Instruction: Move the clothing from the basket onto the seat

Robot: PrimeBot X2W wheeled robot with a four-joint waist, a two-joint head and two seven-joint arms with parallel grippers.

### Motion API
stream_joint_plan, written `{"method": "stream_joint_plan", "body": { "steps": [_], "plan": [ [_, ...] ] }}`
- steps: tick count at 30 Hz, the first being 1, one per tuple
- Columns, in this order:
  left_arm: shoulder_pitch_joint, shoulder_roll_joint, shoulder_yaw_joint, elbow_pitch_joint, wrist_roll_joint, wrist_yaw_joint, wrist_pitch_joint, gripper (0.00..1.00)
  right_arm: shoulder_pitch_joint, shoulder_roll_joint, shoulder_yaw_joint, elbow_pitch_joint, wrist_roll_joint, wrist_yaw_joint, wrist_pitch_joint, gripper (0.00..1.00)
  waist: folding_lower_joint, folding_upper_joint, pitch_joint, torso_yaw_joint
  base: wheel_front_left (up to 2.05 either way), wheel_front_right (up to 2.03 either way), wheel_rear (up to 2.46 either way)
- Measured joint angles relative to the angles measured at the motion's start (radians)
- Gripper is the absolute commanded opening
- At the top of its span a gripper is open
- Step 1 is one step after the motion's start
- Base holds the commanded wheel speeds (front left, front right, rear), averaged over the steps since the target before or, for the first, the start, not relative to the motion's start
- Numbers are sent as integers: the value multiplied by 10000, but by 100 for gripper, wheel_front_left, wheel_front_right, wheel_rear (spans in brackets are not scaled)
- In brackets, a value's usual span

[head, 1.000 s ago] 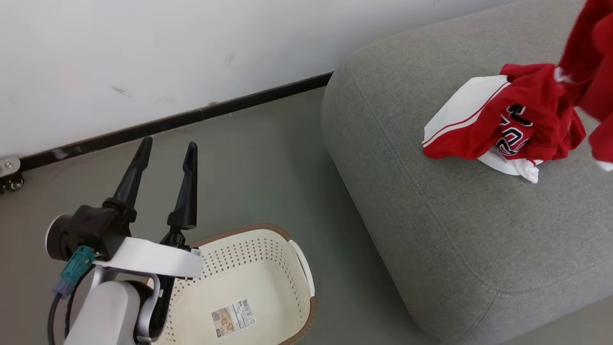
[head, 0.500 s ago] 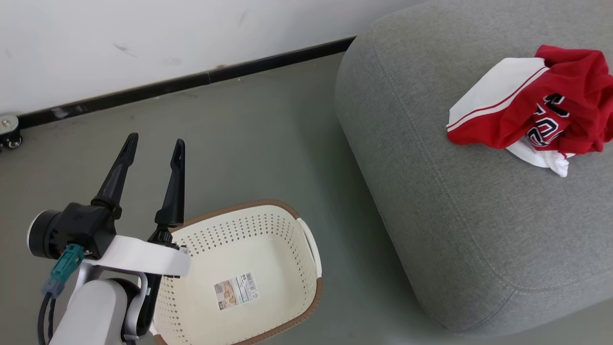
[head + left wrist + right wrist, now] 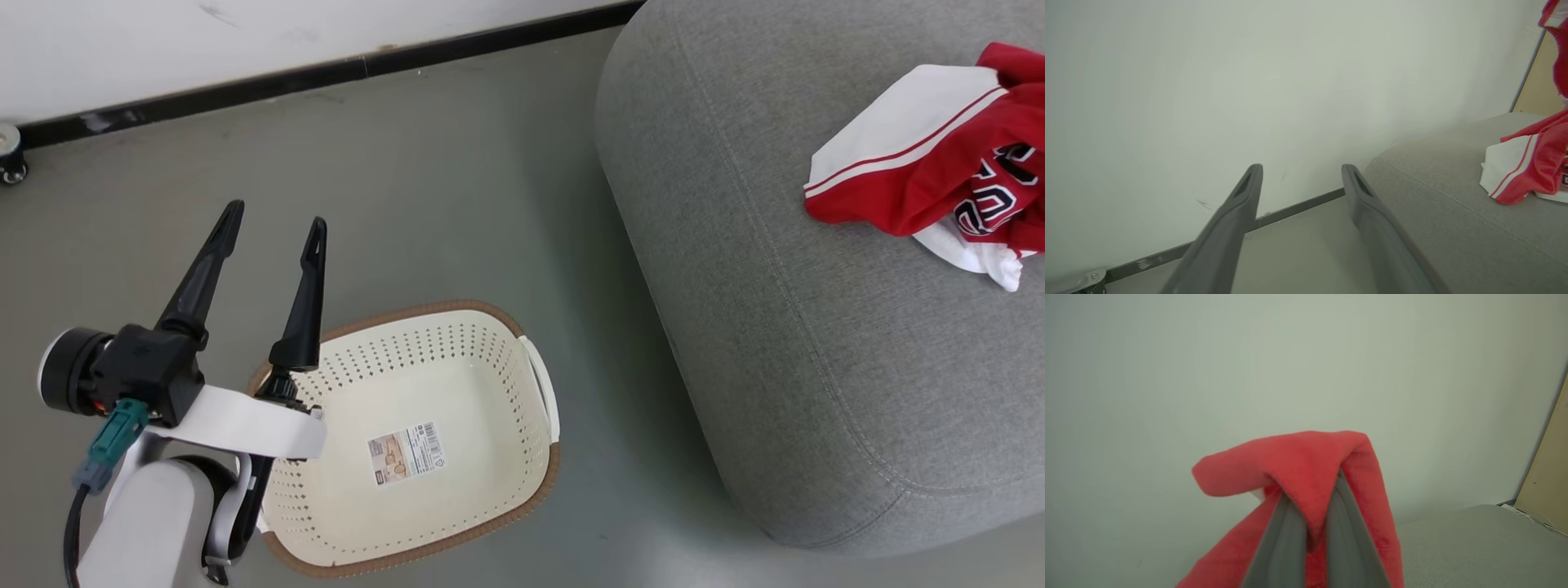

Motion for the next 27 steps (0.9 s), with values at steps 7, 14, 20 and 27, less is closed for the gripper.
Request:
{"method": "stream_joint_plan", "body": {
  "steps": [7,14,20,27],
  "plan": [
    [-214,6,-132,-209,27,-77,180,100,225,378,234,437,-174,0,-291,0,0,0,444,80,0,0,0],
    [-430,13,-192,-343,84,-90,217,100,1250,1108,537,1256,-368,0,-510,0,0,0,840,130,0,0,0],
    [-463,13,-194,-372,198,-88,224,100,1744,1425,426,1818,-244,0,-771,0,0,0,1094,164,0,0,0],
    [-686,4,-157,-357,198,-88,211,100,2529,1906,458,2374,-46,0,-1034,0,1,0,1254,202,0,0,0]
  ]
}}
